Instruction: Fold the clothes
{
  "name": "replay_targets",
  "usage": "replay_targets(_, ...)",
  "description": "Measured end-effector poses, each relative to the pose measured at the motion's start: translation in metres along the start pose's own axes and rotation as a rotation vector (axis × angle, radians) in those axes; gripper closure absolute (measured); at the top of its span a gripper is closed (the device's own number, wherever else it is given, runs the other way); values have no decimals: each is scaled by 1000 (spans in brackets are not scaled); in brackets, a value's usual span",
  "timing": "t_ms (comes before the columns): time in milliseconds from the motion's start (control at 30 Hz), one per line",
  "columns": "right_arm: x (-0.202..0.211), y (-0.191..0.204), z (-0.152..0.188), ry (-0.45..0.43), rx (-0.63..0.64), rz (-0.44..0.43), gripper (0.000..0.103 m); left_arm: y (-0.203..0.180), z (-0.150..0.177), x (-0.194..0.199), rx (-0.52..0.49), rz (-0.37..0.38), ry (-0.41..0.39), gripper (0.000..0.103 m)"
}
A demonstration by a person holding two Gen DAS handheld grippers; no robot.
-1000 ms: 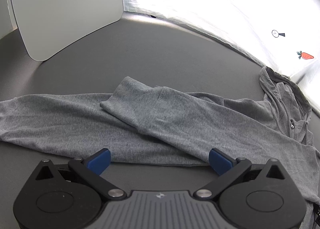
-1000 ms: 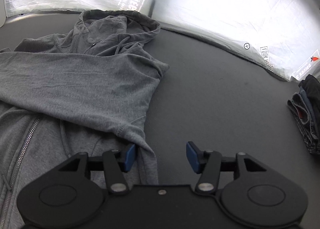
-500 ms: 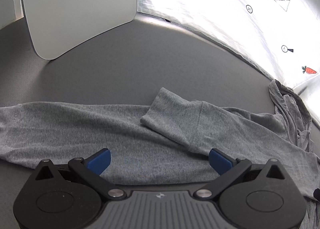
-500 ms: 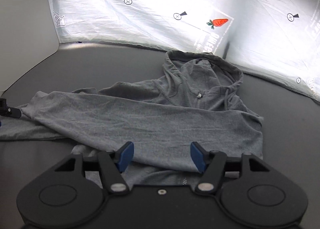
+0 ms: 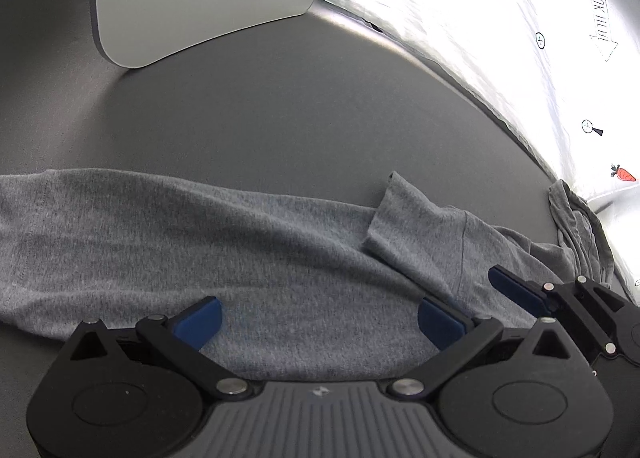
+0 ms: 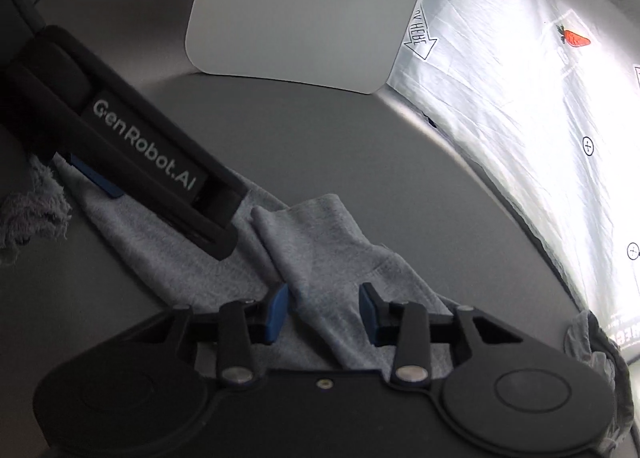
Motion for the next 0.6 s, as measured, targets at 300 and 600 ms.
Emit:
replay_targets(300, 35, -48, -11, -68, -173, -11, 92, -1, -1, -1, 45, -28, -7, 0)
replay_targets(600, 149, -239, 73, -239, -956, 33, 93, -58, -14, 19, 57, -12, -85, 0)
Point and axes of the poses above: each gripper's, at about its wrist camera, not at the fingertips, and x roughly against the way its jaws point, y to its left, z to its underside, the point moved 2 cm from there along -x, roughly the way its jaws point, and after that the axes turned 13 degrees about -x, right-handed, at the moved point
